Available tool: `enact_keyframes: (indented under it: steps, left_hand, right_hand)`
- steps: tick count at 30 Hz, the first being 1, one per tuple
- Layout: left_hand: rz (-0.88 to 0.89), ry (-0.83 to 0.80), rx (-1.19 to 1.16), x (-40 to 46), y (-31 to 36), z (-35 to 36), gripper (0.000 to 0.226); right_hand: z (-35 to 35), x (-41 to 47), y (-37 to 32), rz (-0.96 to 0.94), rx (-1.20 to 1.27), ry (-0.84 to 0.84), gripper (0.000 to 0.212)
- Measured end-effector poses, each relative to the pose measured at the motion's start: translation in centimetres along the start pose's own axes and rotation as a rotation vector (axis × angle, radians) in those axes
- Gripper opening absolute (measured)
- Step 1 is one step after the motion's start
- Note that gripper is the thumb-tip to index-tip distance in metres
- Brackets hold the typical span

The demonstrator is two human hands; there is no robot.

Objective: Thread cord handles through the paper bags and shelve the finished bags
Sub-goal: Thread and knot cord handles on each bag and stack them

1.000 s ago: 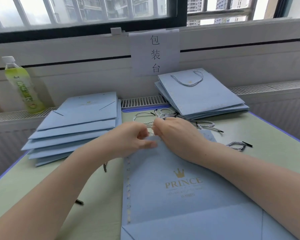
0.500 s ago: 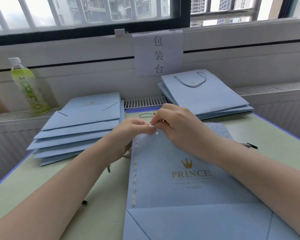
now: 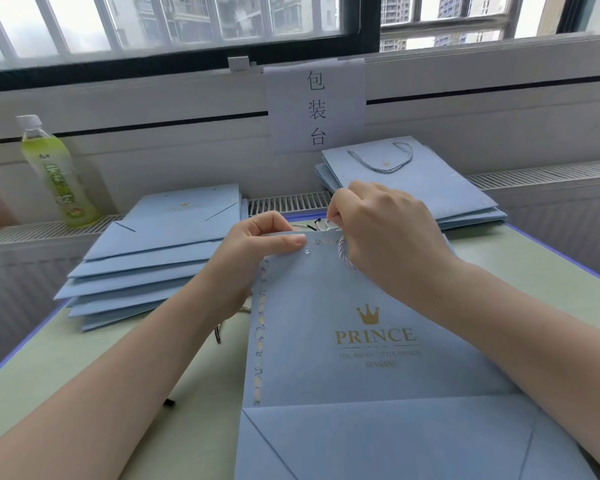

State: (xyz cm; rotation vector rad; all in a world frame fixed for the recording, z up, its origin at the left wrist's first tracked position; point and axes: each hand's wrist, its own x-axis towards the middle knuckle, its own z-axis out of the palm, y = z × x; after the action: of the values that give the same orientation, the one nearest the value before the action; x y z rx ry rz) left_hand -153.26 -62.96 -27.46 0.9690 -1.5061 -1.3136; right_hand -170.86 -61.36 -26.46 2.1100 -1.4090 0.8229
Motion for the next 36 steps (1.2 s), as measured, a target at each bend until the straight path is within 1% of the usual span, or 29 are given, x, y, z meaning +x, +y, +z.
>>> enact_keyframes:
  steps: [2, 3, 5, 7, 9, 13, 16, 18, 20, 23, 25, 27, 32, 36]
  left_hand:
    - [0.023, 0.018, 0.099, 0.1, -0.1, 0.0, 0.018]
    - [0.033, 0.022, 0.132, 0.2, -0.2, 0.0, 0.017]
    - [0.049, 0.033, 0.172, 0.1, -0.2, -0.1, 0.013]
    - [0.073, 0.044, 0.206, 0.2, -0.2, -0.1, 0.012]
    - [0.092, 0.053, 0.221, 0.2, -0.2, -0.2, 0.013]
    - [0.122, 0.049, 0.255, 0.2, -0.3, -0.2, 0.015]
    - [0.148, 0.033, 0.278, 0.2, -0.3, -0.3, 0.015]
    - [0.21, 0.038, 0.378, 0.2, -0.5, -0.4, 0.021]
    - [0.257, 0.051, 0.464, 0.3, -0.6, -0.2, 0.025]
    - [0.258, 0.072, 0.496, 0.4, -0.8, -0.2, 0.023]
    - [0.232, 0.071, 0.465, 0.4, -0.8, -0.3, 0.023]
    - [0.184, 0.055, 0.379, 0.4, -0.7, -0.4, 0.026]
    - [0.092, 0.028, 0.249, 0.3, -0.8, -0.6, 0.026]
    - [0.052, -0.036, 0.194, 0.2, -0.7, -0.8, 0.028]
  right_hand:
    - [-0.1, 0.0, -0.1, -0.03, 0.095, 0.053, 0.021]
    - [-0.2, 0.1, -0.4, -0.073, 0.184, 0.044, 0.02]
    - [-0.3, -0.1, -1.3, -0.141, 0.331, -0.039, 0.014]
    - [0.1, -0.4, -1.8, -0.151, 0.394, -0.162, 0.01]
    - [0.8, -0.8, -2.1, -0.148, 0.454, -0.212, 0.011]
    - [0.5, -0.9, -2.1, 0.024, 0.701, -0.252, 0.011]
    - [0.4, -0.9, -2.1, 0.093, 0.841, -0.268, 0.011]
    - [0.7, -0.9, -2.0, 0.106, 0.848, -0.277, 0.011]
    - [1.2, -0.8, -1.6, 0.107, 0.784, -0.275, 0.01]
    - [1.7, -0.7, -1.2, 0.108, 0.725, -0.227, 0.01]
    - [1.8, -0.7, -1.2, 0.106, 0.726, -0.196, 0.007]
    - [1.9, -0.8, -1.3, 0.087, 0.712, -0.201, 0.004]
    - [2.1, -0.6, -1.0, 0.045, 0.665, -0.236, 0.018]
    - [1.8, -0.5, -1.1, 0.039, 0.648, -0.291, 0.018]
